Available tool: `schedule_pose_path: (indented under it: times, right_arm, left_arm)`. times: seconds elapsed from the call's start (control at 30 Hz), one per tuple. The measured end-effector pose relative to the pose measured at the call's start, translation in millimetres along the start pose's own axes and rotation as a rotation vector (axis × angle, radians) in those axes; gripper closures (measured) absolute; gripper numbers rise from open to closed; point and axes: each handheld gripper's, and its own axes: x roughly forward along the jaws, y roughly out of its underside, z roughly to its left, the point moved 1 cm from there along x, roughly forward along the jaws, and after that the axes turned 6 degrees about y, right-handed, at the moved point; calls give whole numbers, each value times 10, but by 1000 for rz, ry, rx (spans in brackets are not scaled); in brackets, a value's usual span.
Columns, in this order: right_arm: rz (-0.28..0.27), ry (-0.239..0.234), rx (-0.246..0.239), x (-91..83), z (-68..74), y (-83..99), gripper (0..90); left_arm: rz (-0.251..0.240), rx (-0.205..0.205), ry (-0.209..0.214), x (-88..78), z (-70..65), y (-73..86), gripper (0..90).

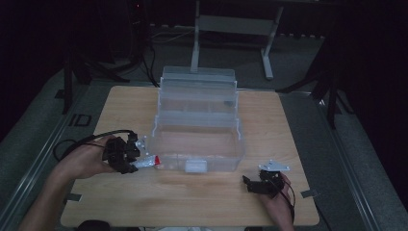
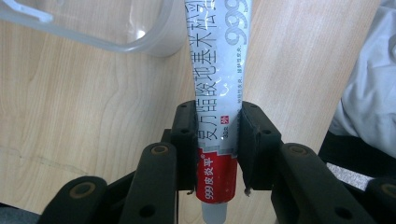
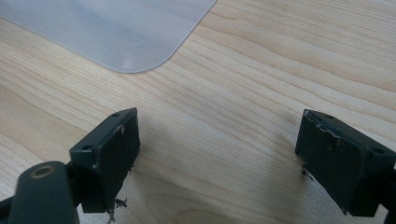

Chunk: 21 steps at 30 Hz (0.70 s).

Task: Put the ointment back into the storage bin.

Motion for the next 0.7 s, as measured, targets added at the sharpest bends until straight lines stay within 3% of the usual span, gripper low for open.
schedule_pose_path:
  times: [0.7]
  right_arm:
    - [0,0,0,0,0,0,136]
  left_arm:
    - [-41,15,-21,-139,163,-32,704]
